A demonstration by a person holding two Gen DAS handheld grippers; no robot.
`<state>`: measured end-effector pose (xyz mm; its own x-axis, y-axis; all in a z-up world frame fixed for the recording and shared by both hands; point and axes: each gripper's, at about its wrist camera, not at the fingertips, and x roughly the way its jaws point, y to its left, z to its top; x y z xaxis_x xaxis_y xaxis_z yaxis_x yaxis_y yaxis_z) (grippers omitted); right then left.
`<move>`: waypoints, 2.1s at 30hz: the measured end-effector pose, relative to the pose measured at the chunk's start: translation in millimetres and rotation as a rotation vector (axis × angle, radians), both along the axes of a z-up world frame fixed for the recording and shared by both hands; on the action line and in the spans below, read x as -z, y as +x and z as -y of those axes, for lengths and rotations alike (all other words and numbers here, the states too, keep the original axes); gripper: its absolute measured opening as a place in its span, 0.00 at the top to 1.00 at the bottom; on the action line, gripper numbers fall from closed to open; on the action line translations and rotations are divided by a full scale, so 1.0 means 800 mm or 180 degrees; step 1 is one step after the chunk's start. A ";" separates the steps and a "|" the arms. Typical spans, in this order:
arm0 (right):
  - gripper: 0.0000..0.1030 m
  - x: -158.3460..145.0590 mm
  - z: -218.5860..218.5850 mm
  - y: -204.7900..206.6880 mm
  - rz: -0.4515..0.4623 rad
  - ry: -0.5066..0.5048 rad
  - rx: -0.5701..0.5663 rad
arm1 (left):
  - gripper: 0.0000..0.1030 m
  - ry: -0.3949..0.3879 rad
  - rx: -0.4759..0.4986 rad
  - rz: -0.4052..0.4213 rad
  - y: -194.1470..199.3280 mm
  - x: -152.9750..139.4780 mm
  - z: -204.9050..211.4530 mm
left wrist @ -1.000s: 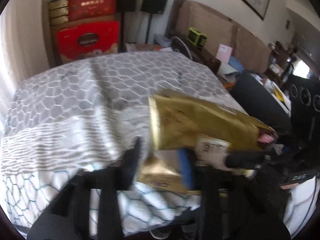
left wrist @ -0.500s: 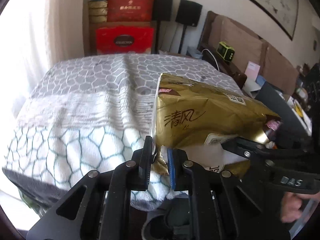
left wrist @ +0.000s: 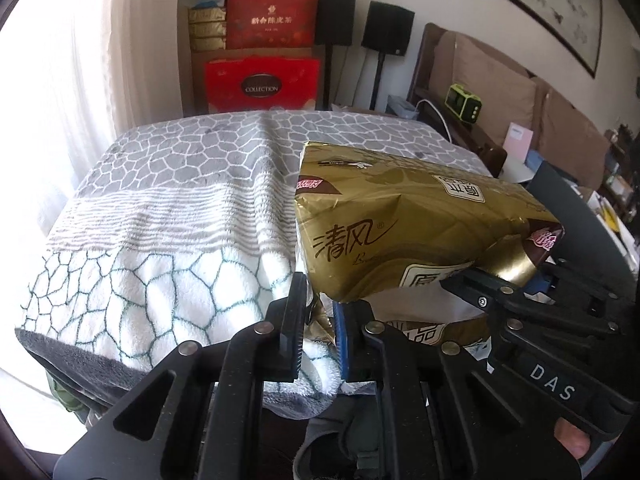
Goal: Organize objects
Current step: 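Lift the gold package off the bed with both grippers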
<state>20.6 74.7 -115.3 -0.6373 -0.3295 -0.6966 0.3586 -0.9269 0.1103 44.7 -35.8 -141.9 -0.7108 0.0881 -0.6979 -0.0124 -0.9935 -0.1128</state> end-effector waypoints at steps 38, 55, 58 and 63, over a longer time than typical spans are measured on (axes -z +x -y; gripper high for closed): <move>0.68 0.016 -0.036 0.015 -0.0311 -0.0526 -0.0141 | 0.89 -0.0717 -0.0105 -0.0260 0.030 -0.003 -0.056; 0.68 0.020 -0.064 0.019 -0.0306 -0.0890 -0.0134 | 0.89 -0.0891 -0.0155 -0.0447 0.040 -0.011 -0.084; 0.68 0.019 -0.066 0.018 -0.0297 -0.0918 -0.0123 | 0.89 -0.0911 -0.0155 -0.0447 0.039 -0.014 -0.086; 0.68 0.019 -0.067 0.021 -0.0318 -0.0923 -0.0118 | 0.89 -0.0927 -0.0164 -0.0451 0.040 -0.014 -0.087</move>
<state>37.4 128.2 -130.6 -0.6818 -0.5297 -0.5045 0.4139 -0.8480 0.3309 77.0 34.2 -130.9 -0.8010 -0.1393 -0.5822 0.0434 -0.9835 0.1756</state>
